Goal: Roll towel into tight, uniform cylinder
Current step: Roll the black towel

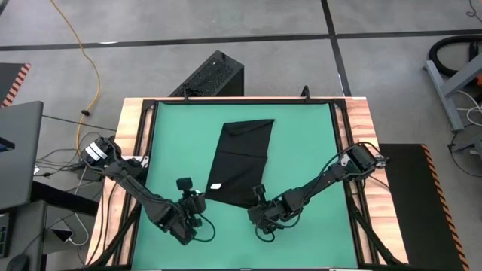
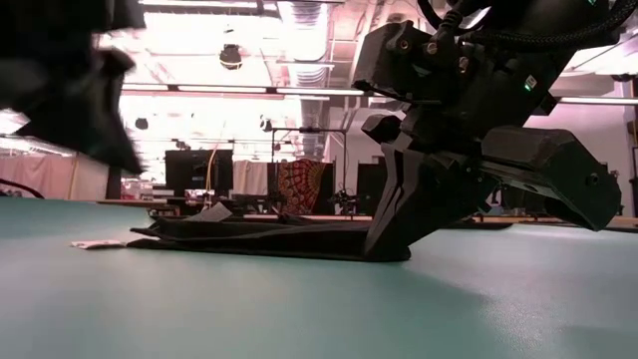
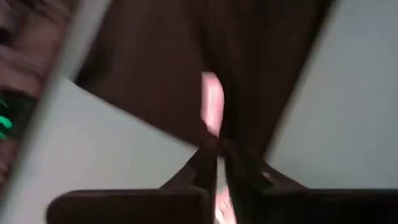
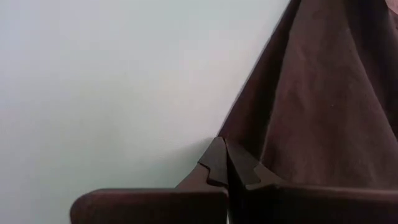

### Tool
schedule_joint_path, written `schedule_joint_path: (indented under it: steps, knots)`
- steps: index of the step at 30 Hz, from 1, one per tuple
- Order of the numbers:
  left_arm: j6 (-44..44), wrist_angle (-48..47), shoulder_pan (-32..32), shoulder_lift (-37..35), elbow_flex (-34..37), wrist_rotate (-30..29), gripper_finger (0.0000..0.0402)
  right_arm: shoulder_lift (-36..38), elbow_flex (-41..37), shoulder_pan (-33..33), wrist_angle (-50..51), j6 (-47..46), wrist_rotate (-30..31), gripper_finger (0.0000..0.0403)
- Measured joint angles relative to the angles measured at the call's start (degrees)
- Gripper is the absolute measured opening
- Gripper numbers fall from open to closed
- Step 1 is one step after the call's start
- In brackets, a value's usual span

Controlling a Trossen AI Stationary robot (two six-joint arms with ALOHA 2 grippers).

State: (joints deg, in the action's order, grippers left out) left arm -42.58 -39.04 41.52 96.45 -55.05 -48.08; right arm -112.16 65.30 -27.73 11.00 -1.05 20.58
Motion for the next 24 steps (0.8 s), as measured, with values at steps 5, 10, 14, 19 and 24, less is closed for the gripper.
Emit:
schedule_joint_path:
  steps: [5, 10, 14, 19, 24]
  knots:
    - [4.4, 11.6, 0.5, 0.0, 2.2, -8.9, 0.0002, 0.0, 0.0, 0.0, -0.1, 0.0, 0.0, 0.0005]
    - [12.0, 34.2, -2.8, 0.2, 12.1, -2.9, 0.0000, 0.0, 0.0, 0.1, -0.3, 0.1, -0.1, 0.0005]
    - [12.9, 39.6, -3.7, 0.2, 15.3, -0.9, 0.0000, 0.0, 0.0, 0.1, -0.3, 0.1, -0.1, 0.0005]
    - [12.7, 39.8, -3.7, 0.2, 15.4, 1.5, 0.0000, 0.0, 0.0, 0.5, -0.3, 0.9, -0.2, 0.0005]
    - [11.0, 39.3, -4.3, 0.2, 17.6, 2.0, 0.0000, 0.0, 0.0, 0.8, -0.3, 0.9, -0.8, 0.0005]
